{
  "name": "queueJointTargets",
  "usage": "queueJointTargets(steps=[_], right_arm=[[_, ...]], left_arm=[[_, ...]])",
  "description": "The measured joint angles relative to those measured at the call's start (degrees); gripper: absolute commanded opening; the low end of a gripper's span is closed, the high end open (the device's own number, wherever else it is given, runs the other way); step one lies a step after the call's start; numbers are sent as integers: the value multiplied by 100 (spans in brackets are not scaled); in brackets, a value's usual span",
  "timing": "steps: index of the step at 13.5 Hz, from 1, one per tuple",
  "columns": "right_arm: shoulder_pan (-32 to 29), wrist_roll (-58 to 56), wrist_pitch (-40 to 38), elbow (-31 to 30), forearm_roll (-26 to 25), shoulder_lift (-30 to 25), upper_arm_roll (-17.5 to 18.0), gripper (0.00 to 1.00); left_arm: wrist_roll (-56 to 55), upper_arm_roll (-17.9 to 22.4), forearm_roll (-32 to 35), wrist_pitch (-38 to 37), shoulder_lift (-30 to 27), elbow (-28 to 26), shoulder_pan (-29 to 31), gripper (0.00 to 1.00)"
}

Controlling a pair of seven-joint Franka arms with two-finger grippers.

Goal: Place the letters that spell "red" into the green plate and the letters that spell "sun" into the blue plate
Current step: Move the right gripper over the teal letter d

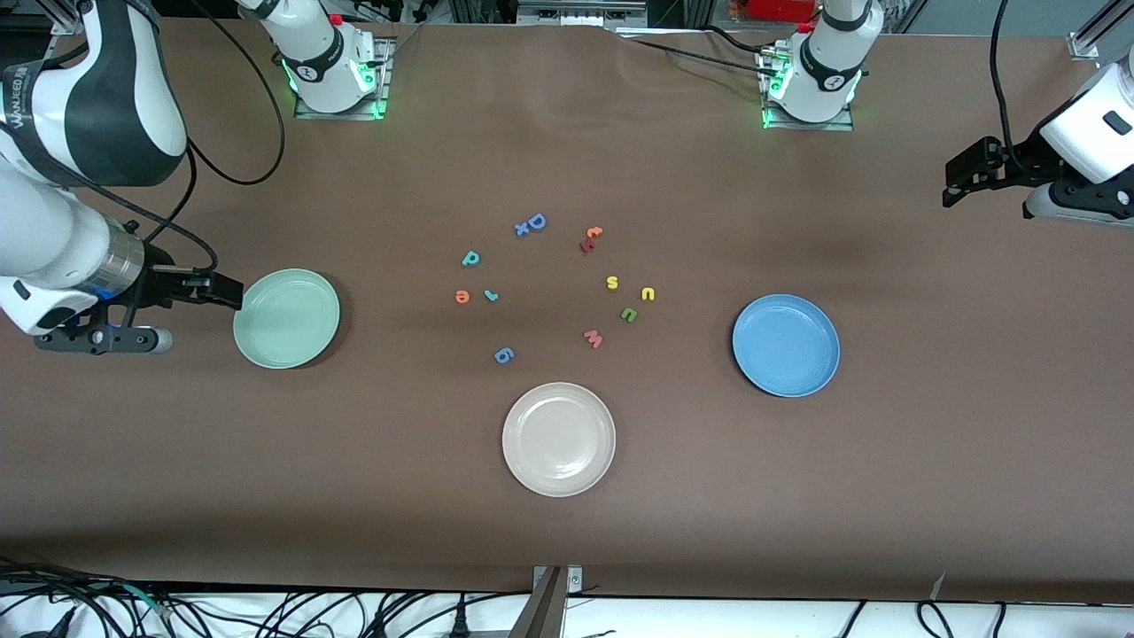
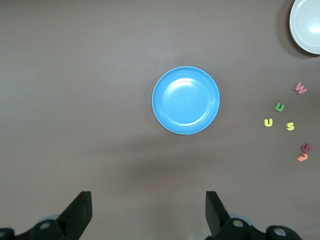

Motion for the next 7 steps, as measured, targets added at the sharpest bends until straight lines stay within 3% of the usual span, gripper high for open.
queueJointTargets(steps=[7], right_arm=[[225, 674, -61, -21, 2, 0, 150, 100]], left_arm=[[0, -38, 0, -104, 5, -13, -42, 100]])
